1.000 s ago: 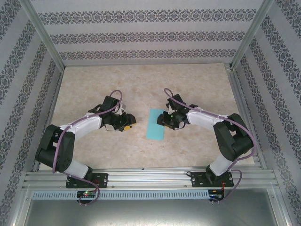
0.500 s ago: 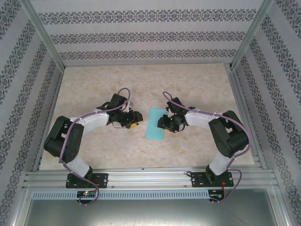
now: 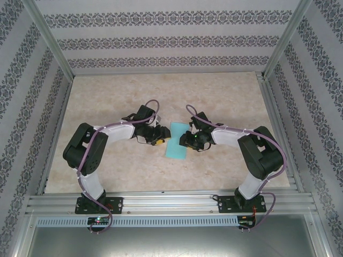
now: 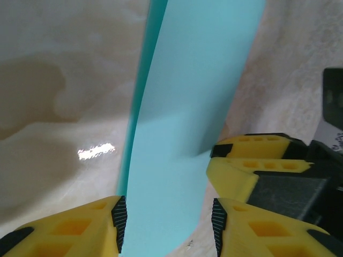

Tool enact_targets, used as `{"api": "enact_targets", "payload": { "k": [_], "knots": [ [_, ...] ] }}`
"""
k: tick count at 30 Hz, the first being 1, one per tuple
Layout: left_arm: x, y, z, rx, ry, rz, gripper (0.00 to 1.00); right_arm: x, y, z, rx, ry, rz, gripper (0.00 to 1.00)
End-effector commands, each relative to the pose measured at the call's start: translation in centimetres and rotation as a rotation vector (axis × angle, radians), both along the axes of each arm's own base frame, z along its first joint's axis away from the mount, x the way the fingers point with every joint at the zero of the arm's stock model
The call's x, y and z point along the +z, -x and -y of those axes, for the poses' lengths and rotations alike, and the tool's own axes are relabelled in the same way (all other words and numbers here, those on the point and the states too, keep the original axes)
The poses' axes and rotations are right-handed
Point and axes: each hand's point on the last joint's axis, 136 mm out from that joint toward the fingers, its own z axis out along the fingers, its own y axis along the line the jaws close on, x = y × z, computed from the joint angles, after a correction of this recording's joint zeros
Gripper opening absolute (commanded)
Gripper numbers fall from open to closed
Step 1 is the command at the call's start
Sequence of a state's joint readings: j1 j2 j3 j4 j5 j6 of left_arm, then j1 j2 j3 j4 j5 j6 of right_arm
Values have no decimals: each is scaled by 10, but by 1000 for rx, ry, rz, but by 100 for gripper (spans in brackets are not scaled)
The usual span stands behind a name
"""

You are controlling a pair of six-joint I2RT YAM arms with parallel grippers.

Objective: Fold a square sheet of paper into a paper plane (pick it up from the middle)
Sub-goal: Fold the triangle a second time at the center of the table.

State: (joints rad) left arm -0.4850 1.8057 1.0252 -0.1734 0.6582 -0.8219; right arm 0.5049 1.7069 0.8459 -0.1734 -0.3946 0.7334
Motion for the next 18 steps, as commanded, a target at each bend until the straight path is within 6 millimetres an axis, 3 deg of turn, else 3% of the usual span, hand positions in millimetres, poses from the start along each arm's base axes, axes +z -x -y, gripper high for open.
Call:
{"api": "enact_targets", "payload": {
  "k": [1,18],
  "knots": [
    [-11,10,-3,-11,-85,-33,49,-31,22,21,-22,86,-100,37],
    [-22,23,15,-49,-65,-67,46,-34,25,26,-33,106,-111,38]
  ]
}}
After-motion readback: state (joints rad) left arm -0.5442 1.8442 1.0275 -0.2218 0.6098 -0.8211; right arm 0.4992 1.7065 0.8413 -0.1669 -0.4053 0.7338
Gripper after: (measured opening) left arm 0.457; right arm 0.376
